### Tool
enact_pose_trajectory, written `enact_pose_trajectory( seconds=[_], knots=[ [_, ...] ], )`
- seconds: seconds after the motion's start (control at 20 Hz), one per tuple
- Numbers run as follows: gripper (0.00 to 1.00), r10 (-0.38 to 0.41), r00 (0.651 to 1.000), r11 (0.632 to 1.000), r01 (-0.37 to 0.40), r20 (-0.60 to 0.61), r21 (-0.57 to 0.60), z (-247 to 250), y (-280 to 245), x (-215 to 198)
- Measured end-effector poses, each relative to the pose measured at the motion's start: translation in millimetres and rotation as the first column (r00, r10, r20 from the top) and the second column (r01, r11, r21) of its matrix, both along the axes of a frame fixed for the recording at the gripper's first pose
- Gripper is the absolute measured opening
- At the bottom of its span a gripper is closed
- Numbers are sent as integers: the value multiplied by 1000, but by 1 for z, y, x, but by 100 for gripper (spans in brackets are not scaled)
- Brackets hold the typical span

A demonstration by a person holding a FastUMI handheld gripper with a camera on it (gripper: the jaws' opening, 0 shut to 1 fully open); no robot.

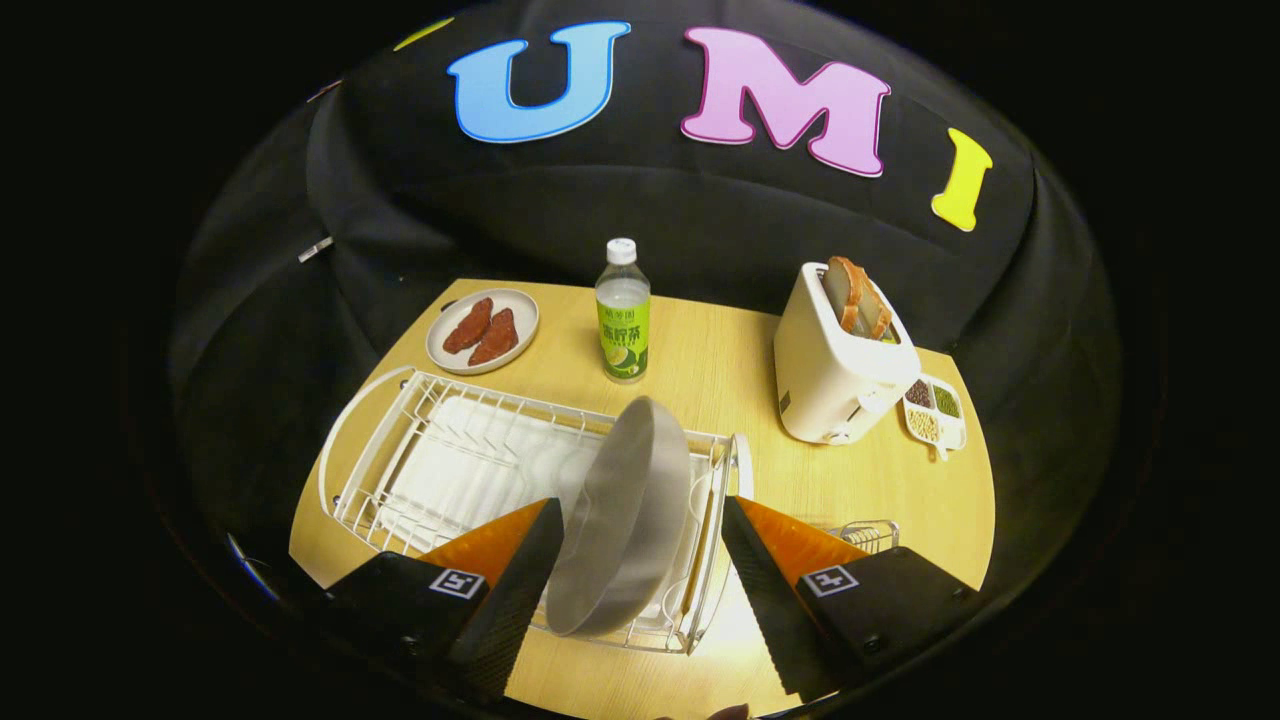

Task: Take the plate from the dish rack, then take the spoon from the basket and place it into the plate.

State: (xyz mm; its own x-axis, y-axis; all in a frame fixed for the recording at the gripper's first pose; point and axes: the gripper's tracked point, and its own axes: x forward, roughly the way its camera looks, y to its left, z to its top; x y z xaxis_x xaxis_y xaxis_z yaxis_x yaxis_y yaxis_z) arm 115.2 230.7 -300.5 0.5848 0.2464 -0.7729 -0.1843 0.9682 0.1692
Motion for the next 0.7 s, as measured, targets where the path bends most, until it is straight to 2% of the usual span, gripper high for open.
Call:
enact_pose_trajectory(
  seconds=[0.15,0.25,0.4,0.7],
  knots=[
    [98,0,999,997,-3,-36,-80,-20,-1,-1],
    [76,-11,997,994,3,-74,-106,-28,2,-5],
    [42,-33,996,977,14,-86,-211,-32,-8,-3],
    [29,-83,995,966,68,-51,-248,-2,-14,20]
  ],
)
